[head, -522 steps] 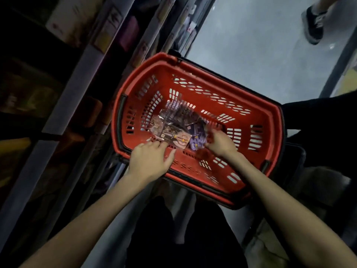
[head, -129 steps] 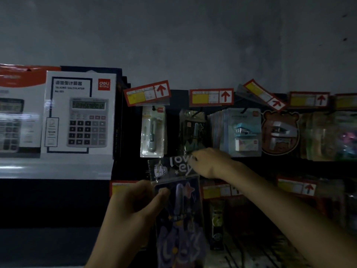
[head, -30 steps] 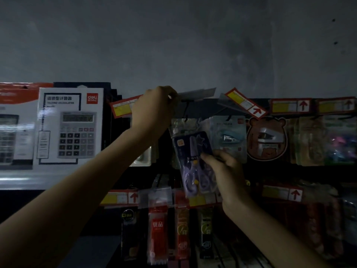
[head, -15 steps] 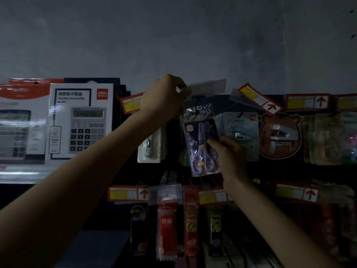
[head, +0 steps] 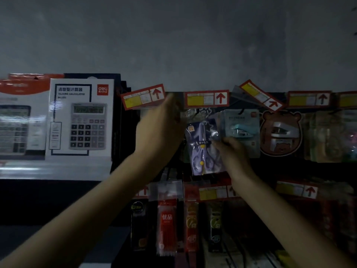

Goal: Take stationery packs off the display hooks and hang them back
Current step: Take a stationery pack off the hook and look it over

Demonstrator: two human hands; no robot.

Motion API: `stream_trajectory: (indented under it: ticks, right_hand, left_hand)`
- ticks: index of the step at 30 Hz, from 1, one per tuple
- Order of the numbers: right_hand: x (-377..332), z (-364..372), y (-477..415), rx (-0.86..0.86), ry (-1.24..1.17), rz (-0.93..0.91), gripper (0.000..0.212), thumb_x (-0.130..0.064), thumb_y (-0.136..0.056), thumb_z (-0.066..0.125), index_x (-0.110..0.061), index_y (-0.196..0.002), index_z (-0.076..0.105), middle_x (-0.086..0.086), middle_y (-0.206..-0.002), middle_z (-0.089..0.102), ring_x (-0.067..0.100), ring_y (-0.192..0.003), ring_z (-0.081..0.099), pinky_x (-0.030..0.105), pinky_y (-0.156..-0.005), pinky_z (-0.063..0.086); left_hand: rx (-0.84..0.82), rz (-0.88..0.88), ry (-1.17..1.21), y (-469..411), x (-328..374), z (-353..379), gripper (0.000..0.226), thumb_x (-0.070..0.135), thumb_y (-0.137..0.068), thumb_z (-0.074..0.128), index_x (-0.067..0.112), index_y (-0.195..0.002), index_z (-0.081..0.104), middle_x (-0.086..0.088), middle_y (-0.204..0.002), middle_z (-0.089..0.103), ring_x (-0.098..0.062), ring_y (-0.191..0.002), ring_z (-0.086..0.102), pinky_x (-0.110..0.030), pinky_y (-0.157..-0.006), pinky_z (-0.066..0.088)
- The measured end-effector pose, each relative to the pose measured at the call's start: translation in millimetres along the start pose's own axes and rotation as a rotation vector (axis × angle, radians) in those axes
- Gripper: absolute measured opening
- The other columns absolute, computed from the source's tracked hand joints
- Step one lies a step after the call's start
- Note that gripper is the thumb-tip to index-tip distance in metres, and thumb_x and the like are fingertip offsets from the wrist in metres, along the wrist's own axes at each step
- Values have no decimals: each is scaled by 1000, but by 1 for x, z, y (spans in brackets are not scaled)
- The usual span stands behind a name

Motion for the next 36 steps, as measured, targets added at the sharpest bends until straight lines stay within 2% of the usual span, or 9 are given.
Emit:
stream_trajectory:
  ticks: [3,8,13,16,19,21,23,27,36]
  right_hand:
    - [-1,1,2,-14,151,-40,21,-28,-102,60,-12,-89,61,3,-76,59,17,-68,53,30,-62,38]
    - [0,9,-3,9,357,-67,27,-28,-105,54,-16,-81,55,0,-70,52,15,-62,50,27,-56,37]
    - [6,25,-22,38,443,43,33,-20,-108,44,-18,-75,45,2,-75,47,19,-73,52,28,-58,36]
    - [9,37,-35,80,515,114,20,-19,-107,46,-8,-101,63,11,-99,62,27,-96,63,31,-72,48]
    - [10,43,-41,120,549,187,29,-14,-105,48,-3,-130,59,19,-127,60,33,-114,63,35,-79,53]
    - [9,46,-42,92,538,196,32,-9,-102,49,-1,-131,58,21,-131,60,36,-117,61,41,-92,55]
    - [8,46,-44,83,560,186,32,-7,-99,49,1,-129,60,22,-130,62,38,-118,62,45,-98,54]
    - [2,48,-41,93,634,211,36,-6,-102,49,-4,-137,58,20,-137,61,37,-122,62,36,-86,53]
    - [9,41,-16,-66,701,3,59,-9,-106,43,-1,-158,17,24,-159,34,37,-142,42,38,-105,41]
  left_hand:
    - [-177,-40,-36,39,-11,23,21,27,-101,64,25,-121,59,7,-100,69,-8,-79,66,-30,-66,61]
    - [-450,-117,29,60,-24,55,47,42,-100,62,31,-144,49,0,-110,74,-18,-90,71,-41,-79,62]
    - [-628,-212,96,60,-29,74,40,40,-100,59,27,-137,52,-4,-112,73,-25,-92,70,-40,-83,59]
    - [-688,-226,71,56,-31,84,42,30,-98,61,26,-139,50,-6,-120,71,-27,-100,69,-41,-88,58]
    - [-732,-217,23,50,-34,93,45,26,-96,62,22,-140,53,-8,-128,68,-32,-112,66,-42,-96,55]
    - [-761,-205,4,49,-35,97,40,24,-96,62,20,-136,59,-9,-126,69,-31,-111,67,-43,-97,55]
    - [-780,-202,10,51,-36,99,37,20,-96,62,17,-132,62,-10,-122,71,-31,-110,68,-46,-96,56]
    - [-733,-198,19,53,-39,97,35,17,-94,64,19,-129,64,-7,-116,72,-28,-102,70,-46,-90,59]
    - [-463,-39,-80,45,-22,68,40,16,-98,58,14,-138,53,-13,-125,64,-36,-109,64,-36,-75,47]
Point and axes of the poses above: each hand's wrist, its own y-axis away from the middle knuckle, its own z-axis out of the palm, x = y × z, the point moved 3 cm from there along -y, towards the middle knuckle
